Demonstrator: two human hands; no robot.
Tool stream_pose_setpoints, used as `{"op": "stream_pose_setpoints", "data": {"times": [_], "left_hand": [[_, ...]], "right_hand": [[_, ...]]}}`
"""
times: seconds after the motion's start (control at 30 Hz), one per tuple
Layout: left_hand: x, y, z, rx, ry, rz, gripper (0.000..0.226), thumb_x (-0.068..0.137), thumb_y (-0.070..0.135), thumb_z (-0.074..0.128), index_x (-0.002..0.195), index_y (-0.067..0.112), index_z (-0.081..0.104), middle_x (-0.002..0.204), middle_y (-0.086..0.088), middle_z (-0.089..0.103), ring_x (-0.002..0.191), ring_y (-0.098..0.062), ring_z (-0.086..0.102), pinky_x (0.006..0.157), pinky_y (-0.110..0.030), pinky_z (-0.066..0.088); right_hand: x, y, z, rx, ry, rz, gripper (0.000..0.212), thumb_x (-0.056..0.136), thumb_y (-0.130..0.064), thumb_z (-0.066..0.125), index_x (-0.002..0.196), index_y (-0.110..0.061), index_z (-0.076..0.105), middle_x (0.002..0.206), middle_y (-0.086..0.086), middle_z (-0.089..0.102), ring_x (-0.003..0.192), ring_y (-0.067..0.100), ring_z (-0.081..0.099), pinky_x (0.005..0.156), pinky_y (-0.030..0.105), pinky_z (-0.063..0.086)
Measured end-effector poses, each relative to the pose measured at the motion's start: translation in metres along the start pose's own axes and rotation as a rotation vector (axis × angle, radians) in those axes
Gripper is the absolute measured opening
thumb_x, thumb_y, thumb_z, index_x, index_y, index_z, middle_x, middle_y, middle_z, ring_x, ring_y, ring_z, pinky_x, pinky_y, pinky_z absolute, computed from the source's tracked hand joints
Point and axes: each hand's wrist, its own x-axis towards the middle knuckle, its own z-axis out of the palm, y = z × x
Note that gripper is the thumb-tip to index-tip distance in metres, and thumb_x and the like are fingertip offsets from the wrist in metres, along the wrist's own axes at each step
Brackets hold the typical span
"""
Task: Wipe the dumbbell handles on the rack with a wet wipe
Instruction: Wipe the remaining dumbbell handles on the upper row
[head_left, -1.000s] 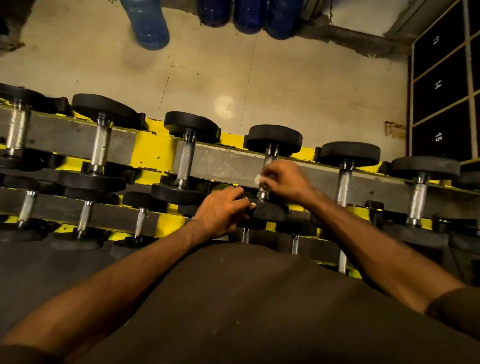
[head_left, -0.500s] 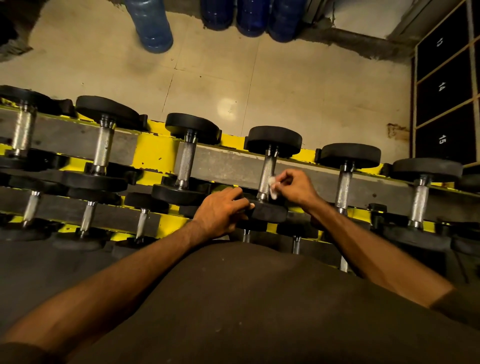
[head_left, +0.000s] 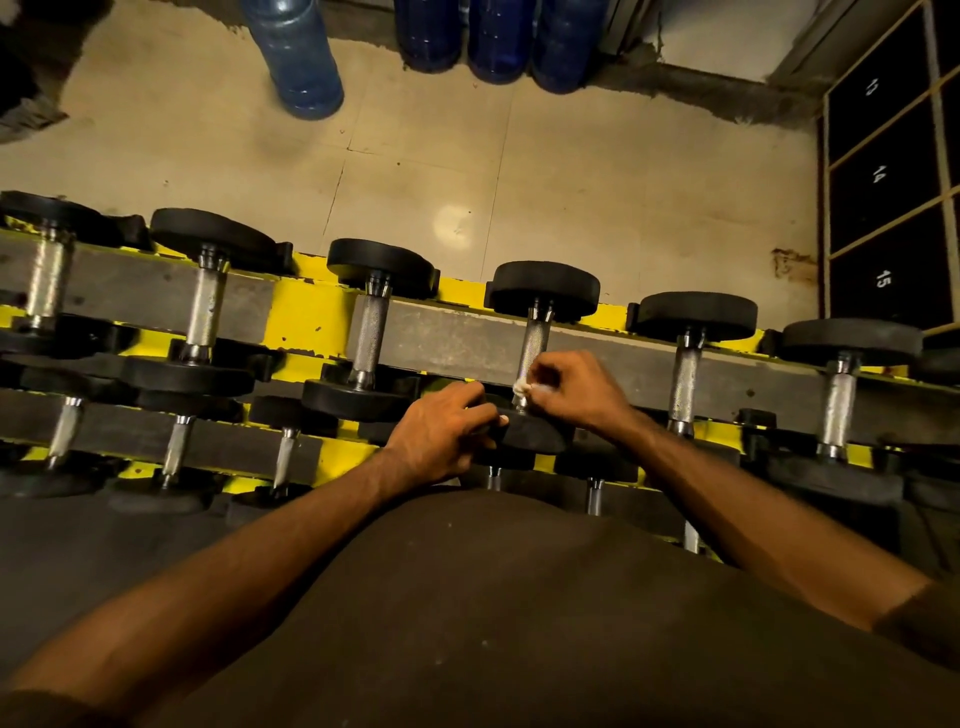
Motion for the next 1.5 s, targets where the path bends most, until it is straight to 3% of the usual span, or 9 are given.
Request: {"op": "stream_pose_setpoints", "data": {"times": [0.13,0.33,0.53,0.63,0.7,0.9,1.03,1.23,1.5], "left_hand": [[0.001,0.001,0.001,-0.012,0.006,-0.008,0.037,0.074,0.025,0.084,0.102,0.015,0.062,0.098,-0.009,0.058,0.083,-0.023,0.057,0.056,-0.036,0.054],[0.002,0.002,-0.001,-0.021,0.02,0.004,0.033,0.077,0.025,0.082,0.101,0.017,0.059,0.096,-0.008,0.057,0.081,-0.023,0.056,0.054,-0.035,0.053],[0.0,0.002,-0.002,-0.013,0.009,-0.015,0.032,0.078,0.025,0.082,0.101,0.015,0.063,0.097,-0.008,0.057,0.082,-0.022,0.056,0.055,-0.037,0.055],[0.001,0.002,-0.002,-0.017,0.001,-0.002,0.034,0.077,0.025,0.083,0.103,0.015,0.064,0.098,-0.009,0.059,0.082,-0.023,0.057,0.056,-0.037,0.055],[0.002,0.003,-0.002,-0.011,-0.006,0.006,0.034,0.078,0.026,0.082,0.104,0.015,0.064,0.099,-0.009,0.059,0.083,-0.023,0.058,0.057,-0.037,0.056],[-0.001,0.003,-0.004,-0.002,-0.01,-0.036,0.034,0.079,0.028,0.078,0.107,0.014,0.065,0.103,-0.01,0.059,0.087,-0.023,0.059,0.06,-0.039,0.058],[0.0,0.004,-0.005,-0.002,-0.035,-0.04,0.038,0.075,0.025,0.085,0.106,0.013,0.066,0.103,-0.011,0.061,0.087,-0.025,0.061,0.062,-0.039,0.059],[-0.002,0.008,-0.006,-0.01,-0.03,-0.058,0.039,0.074,0.024,0.084,0.108,0.013,0.067,0.106,-0.012,0.062,0.089,-0.026,0.063,0.064,-0.04,0.06],[0.0,0.008,-0.007,-0.017,-0.035,-0.058,0.04,0.073,0.023,0.086,0.107,0.015,0.066,0.104,-0.01,0.061,0.088,-0.025,0.061,0.063,-0.039,0.059]], "right_hand": [[0.021,-0.021,-0.007,-0.152,0.288,-0.005,0.016,0.092,-0.033,0.067,0.097,-0.019,0.073,0.092,-0.001,0.059,0.08,0.012,0.054,0.065,0.028,0.048],[0.019,-0.063,-0.014,-0.681,-0.28,-0.231,0.019,0.093,-0.03,0.064,0.102,-0.014,0.07,0.103,0.004,0.062,0.087,0.017,0.055,0.067,0.03,0.042],[0.043,-0.074,-0.011,-0.879,-0.054,-0.051,0.027,0.091,-0.023,0.068,0.115,-0.011,0.068,0.115,0.011,0.06,0.108,0.028,0.056,0.082,0.043,0.05],[0.038,-0.076,0.005,-0.95,-0.231,-0.22,0.023,0.094,-0.029,0.063,0.11,-0.013,0.067,0.112,0.009,0.063,0.107,0.027,0.057,0.084,0.043,0.049],[0.037,-0.069,0.001,-0.857,-0.26,-0.235,0.017,0.094,-0.028,0.063,0.103,-0.014,0.068,0.105,0.007,0.065,0.099,0.025,0.061,0.078,0.037,0.048],[0.019,-0.03,-0.017,-0.24,0.267,0.013,0.008,0.095,-0.029,0.062,0.097,-0.022,0.063,0.086,-0.006,0.056,0.074,0.01,0.051,0.056,0.02,0.033],[-0.001,-0.022,0.001,-0.088,0.107,0.076,0.013,0.092,-0.034,0.065,0.085,-0.028,0.055,0.077,-0.01,0.058,0.069,0.009,0.056,0.056,0.024,0.043],[0.03,-0.025,-0.003,0.289,0.546,0.394,0.011,0.09,-0.015,0.07,0.085,-0.019,0.061,0.081,-0.004,0.061,0.071,0.007,0.055,0.059,0.021,0.046],[0.009,-0.005,-0.01,0.463,0.014,0.505,0.014,0.083,0.0,0.072,0.073,-0.007,0.067,0.086,0.012,0.071,0.085,0.021,0.07,0.074,0.034,0.061]]}}
